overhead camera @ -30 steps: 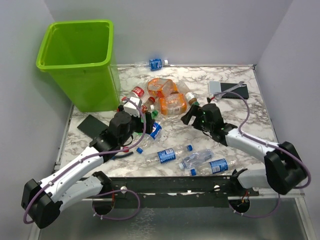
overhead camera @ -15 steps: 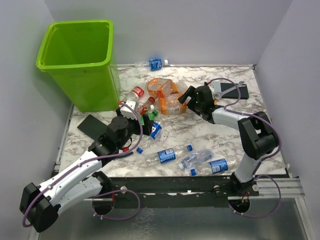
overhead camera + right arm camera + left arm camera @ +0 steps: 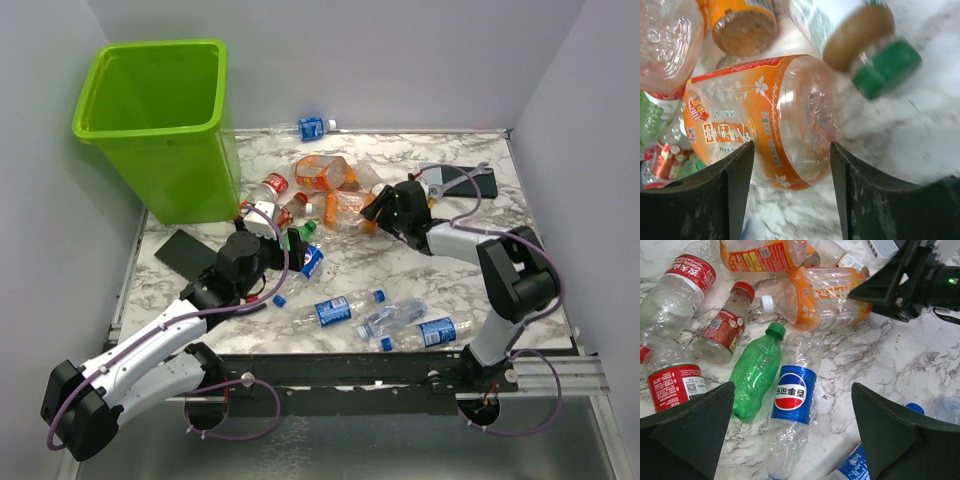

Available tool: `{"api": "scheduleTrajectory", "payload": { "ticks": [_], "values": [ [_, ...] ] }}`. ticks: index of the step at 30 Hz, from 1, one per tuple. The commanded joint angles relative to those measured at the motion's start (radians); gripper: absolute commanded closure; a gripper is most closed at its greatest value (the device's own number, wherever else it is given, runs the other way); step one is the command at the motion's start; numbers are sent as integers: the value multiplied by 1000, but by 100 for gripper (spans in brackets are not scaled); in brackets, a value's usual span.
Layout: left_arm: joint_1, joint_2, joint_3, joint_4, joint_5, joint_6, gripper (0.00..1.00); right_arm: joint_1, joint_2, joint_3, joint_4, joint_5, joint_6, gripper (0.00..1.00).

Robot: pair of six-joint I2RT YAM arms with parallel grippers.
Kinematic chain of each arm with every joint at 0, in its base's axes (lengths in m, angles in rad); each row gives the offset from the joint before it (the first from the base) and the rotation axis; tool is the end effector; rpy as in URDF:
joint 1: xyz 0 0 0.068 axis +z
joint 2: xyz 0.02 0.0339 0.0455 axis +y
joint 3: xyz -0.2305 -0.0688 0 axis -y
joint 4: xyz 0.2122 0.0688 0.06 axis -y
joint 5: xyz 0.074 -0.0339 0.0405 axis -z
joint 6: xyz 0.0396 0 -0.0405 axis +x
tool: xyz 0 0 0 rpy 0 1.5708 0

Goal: Put the plastic bottles in the bin
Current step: Move the plastic bottle to the center of the board.

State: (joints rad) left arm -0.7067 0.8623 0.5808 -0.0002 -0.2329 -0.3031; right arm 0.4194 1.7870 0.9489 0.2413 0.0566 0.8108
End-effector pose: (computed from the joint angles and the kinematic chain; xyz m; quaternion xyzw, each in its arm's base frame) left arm 0.1570 -0.1220 0.2559 0.0907 0.7918 -0.2074 0.5672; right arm 0.3205 0.1404 0.1572 0.1848 0.8640 0.2495 0.3965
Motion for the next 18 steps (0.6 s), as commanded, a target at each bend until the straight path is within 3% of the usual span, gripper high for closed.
{"api": "scheduleTrajectory", "payload": {
  "ticks": [1,5,11,14,18],
  "values": [
    [1,22,6,16,7,-8,1,-5,-134,-176,-58,52,15,41],
    [1,50,12,16,26,-13,1,-5,-283,-323,-80,58,48,42],
    [3,85,20,16,55,-20,1,-6,-546,-407,-189,81,10,12],
    [1,113,25,21,113,-42,1,-5,-614,-370,-238,130,-74,9],
    [0,200,36,80,268,-152,3,-49,-567,-320,-211,133,-132,10]
  ]
}}
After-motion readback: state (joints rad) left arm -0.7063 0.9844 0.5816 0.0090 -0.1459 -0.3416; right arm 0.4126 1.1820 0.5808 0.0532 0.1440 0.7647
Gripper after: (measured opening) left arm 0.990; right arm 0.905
